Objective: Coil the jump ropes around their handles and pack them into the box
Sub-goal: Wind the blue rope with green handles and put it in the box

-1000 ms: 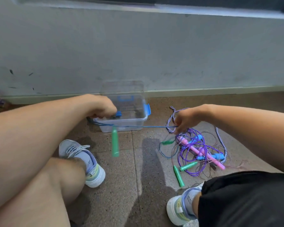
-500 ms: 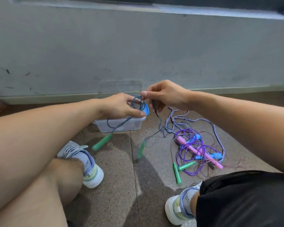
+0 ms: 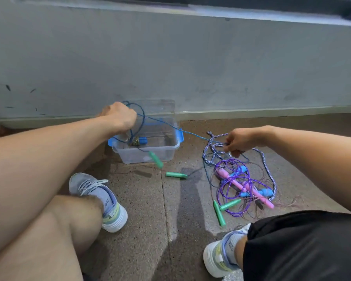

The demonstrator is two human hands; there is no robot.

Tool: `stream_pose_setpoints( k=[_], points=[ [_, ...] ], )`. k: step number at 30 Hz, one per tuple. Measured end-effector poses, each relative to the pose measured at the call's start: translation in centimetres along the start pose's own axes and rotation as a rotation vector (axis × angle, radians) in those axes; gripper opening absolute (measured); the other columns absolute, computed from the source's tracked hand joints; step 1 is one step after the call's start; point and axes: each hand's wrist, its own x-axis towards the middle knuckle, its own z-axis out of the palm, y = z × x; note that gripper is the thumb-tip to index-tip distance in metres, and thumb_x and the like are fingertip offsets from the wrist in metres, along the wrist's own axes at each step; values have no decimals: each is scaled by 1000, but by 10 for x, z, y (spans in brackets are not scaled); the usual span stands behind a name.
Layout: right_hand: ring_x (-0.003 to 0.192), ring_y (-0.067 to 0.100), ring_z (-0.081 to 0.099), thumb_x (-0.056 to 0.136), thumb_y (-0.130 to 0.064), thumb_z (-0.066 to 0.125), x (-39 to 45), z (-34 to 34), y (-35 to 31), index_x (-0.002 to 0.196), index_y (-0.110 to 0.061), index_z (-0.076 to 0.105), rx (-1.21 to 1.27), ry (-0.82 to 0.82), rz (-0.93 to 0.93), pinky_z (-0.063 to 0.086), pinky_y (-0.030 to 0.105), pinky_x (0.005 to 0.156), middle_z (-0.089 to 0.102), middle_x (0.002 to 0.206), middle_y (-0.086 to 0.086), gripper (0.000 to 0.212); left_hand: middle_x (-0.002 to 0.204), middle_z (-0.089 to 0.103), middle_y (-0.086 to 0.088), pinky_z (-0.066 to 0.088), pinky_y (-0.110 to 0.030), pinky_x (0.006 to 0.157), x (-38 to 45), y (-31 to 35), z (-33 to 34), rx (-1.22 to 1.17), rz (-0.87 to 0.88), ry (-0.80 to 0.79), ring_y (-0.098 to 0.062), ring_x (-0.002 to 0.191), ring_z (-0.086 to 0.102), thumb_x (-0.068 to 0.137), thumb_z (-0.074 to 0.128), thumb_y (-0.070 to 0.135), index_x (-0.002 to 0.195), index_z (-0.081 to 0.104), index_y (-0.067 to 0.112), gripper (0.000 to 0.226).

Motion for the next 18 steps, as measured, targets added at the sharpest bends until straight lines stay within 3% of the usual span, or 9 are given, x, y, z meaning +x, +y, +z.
stream_pose_setpoints(
  k=[3, 5, 7, 10, 13, 16, 18],
  points=[
    [60, 21, 59, 103, -22, 54, -3, -8, -15, 94, -7, 67, 395, 124, -107, 55, 31, 61, 60, 71, 9, 21, 103, 72, -13, 51, -36, 80, -9, -5, 9, 121, 181, -247, -34, 97, 64, 85, 61, 28, 93, 73, 6, 26],
    [58, 19, 57, 103, -26, 53, -14, -19, -48, 102, -10, 70, 525, 190, -240, 55, 32, 58, 57, 72, 9, 23, 109, 73, -8, 52, -35, 87, -14, 2, 13, 165, 297, -287, -29, 103, 65, 88, 63, 20, 102, 76, 10, 21],
    [58, 19, 56, 103, -28, 52, -31, -26, -87, 108, -10, 71, 588, 192, -378, 57, 34, 55, 56, 70, 9, 27, 103, 72, -1, 51, -28, 82, -24, 15, 13, 100, 374, -287, -25, 99, 64, 85, 66, 17, 117, 72, 16, 32],
    [58, 17, 56, 102, -30, 55, -56, -33, -134, 109, -9, 73, 567, 241, -535, 59, 35, 55, 56, 64, 5, 29, 81, 61, 10, 41, -15, 62, -44, 36, 13, -100, 468, -370, -24, 89, 62, 75, 82, 45, 124, 66, 28, 55],
    [57, 16, 52, 100, -31, 59, -69, -38, -159, 104, -11, 77, 584, 360, -630, 55, 32, 57, 53, 63, 2, 27, 104, 68, 4, 44, -18, 72, -58, 52, 20, -271, 482, -423, -14, 92, 63, 65, 77, 71, 126, 62, 33, 73],
    [69, 10, 53, 98, -38, 60, -72, -42, -167, 104, -20, 78, 448, 482, -672, 44, 26, 67, 63, 73, 6, 27, 72, 61, 7, 39, -19, 57, -63, 62, 25, -463, 476, -364, 2, 55, 51, 83, 66, 64, 93, 72, 34, 32],
    [76, 6, 55, 97, -42, 60, -66, -42, -165, 103, -20, 76, 395, 585, -682, 44, 25, 72, 70, 87, 9, 28, 63, 59, 3, 37, -24, 56, -63, 66, 22, -523, 478, -335, -4, 50, 47, 98, 51, 51, 79, 77, 30, 38]
  ],
)
